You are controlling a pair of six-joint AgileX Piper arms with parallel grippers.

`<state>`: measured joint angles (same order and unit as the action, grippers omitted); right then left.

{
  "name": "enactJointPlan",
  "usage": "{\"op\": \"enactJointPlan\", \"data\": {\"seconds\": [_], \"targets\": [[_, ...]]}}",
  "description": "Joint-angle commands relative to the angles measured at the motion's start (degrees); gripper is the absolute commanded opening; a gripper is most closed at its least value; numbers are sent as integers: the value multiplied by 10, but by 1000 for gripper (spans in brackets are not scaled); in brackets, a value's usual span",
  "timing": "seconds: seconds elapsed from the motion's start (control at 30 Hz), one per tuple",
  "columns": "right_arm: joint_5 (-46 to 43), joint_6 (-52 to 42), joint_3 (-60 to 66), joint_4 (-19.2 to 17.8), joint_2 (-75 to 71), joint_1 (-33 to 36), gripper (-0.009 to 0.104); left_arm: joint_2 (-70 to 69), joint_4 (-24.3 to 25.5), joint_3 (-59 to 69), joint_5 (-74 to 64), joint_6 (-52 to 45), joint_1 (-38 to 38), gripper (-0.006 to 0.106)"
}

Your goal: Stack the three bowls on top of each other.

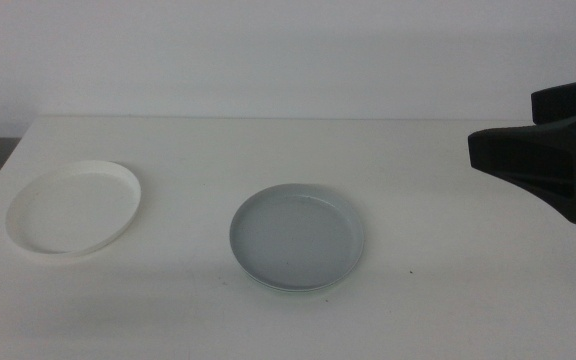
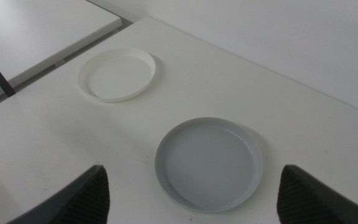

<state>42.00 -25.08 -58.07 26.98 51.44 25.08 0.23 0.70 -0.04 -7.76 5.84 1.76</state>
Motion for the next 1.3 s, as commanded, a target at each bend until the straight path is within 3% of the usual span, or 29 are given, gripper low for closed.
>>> {"op": "enactJointPlan", "data": {"seconds": [0.0, 0.27, 0.37, 0.53, 0.67, 1.0, 1.2, 1.27], "targets": [[-2, -4, -4, 3, -3, -5, 93, -2, 6, 0, 7, 1, -1, 94], [-2, -4, -4, 3, -3, -5, 93, 50, 15, -52, -47, 3, 28, 94], [-1, -4, -4, 3, -3, -5, 93, 197, -18, -192, -200, -23, 65, 94], [0, -4, -4, 3, -3, -5, 93, 380, -24, -417, -481, -104, 87, 94], [0, -4, -4, 3, -3, -5, 93, 502, -24, -530, -582, -104, 87, 94], [0, -4, -4, 3, -3, -5, 93, 668, -32, -566, -512, -77, 87, 94], [0, -4, -4, 3, -3, -5, 93, 746, 11, -570, -455, -30, 94, 94], [0, -4, -4, 3, -3, -5, 93, 782, -7, -598, -445, -38, 114, 94]]}}
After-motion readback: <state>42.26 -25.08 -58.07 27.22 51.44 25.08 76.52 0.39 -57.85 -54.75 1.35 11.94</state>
